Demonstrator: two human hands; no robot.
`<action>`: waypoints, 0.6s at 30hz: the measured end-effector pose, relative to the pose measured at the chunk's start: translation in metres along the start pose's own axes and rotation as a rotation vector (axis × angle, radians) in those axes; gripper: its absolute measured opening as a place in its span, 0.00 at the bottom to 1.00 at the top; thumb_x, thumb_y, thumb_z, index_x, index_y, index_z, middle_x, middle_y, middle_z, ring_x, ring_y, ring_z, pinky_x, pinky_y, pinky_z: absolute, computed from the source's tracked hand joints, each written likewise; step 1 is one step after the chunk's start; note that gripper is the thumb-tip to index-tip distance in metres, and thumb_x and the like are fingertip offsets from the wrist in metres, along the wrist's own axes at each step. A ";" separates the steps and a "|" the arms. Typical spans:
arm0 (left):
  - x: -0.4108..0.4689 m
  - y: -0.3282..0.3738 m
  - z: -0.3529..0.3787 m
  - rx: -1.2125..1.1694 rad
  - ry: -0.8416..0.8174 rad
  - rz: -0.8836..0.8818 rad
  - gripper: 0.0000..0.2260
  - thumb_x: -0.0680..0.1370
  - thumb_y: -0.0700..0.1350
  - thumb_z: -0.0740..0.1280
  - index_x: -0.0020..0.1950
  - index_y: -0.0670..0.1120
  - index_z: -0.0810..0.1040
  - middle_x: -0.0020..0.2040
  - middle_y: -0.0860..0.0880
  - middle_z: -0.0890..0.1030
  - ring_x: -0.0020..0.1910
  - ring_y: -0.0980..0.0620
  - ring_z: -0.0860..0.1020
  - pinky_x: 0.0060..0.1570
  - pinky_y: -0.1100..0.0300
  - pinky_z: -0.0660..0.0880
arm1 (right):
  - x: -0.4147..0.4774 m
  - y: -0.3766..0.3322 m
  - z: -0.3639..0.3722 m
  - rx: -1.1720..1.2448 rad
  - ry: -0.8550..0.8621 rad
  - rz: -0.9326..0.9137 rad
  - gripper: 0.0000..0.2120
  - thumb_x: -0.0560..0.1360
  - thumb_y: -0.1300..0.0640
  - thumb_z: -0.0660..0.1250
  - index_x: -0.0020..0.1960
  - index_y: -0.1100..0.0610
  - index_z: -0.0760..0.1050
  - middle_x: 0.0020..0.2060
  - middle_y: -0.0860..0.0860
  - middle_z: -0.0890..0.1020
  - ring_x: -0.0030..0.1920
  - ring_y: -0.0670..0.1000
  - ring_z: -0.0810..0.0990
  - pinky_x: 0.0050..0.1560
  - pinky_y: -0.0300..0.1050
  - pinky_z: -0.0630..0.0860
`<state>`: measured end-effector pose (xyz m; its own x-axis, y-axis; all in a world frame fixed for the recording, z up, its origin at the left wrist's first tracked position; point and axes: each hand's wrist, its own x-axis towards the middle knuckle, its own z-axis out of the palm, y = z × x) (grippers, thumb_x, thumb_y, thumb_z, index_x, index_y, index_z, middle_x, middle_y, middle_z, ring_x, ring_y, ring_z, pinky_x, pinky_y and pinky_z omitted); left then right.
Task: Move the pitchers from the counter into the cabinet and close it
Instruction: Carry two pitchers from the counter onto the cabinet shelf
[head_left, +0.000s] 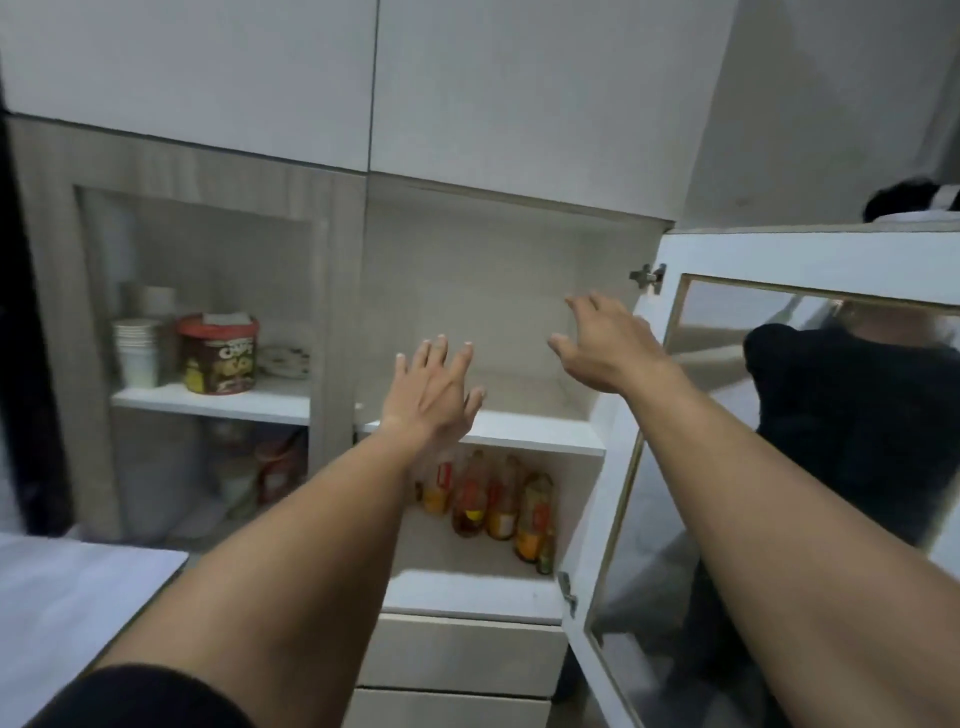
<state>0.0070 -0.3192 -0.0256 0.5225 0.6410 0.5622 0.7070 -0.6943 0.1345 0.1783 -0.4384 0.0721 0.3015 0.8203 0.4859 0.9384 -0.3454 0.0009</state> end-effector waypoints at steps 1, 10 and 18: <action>-0.002 -0.020 -0.001 0.018 -0.010 -0.032 0.30 0.81 0.59 0.54 0.80 0.49 0.53 0.80 0.40 0.55 0.79 0.39 0.53 0.75 0.38 0.52 | 0.009 -0.016 0.010 0.022 -0.014 -0.019 0.32 0.81 0.43 0.58 0.80 0.55 0.57 0.79 0.58 0.62 0.78 0.60 0.60 0.75 0.61 0.62; -0.055 -0.220 -0.008 0.160 -0.084 -0.341 0.30 0.81 0.60 0.52 0.81 0.51 0.52 0.81 0.41 0.53 0.80 0.41 0.50 0.75 0.37 0.49 | 0.078 -0.206 0.107 0.224 -0.121 -0.236 0.33 0.79 0.41 0.59 0.80 0.54 0.58 0.76 0.57 0.67 0.75 0.60 0.65 0.73 0.60 0.65; -0.113 -0.369 -0.034 0.256 -0.085 -0.578 0.29 0.81 0.59 0.52 0.80 0.51 0.52 0.81 0.42 0.53 0.79 0.41 0.50 0.75 0.38 0.50 | 0.114 -0.387 0.171 0.397 -0.210 -0.431 0.31 0.78 0.42 0.60 0.78 0.53 0.61 0.74 0.58 0.69 0.73 0.62 0.68 0.71 0.61 0.67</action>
<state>-0.3288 -0.1466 -0.1106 0.0508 0.9199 0.3888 0.9723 -0.1345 0.1913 -0.1214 -0.1335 -0.0227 -0.1300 0.9344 0.3318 0.9621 0.1997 -0.1857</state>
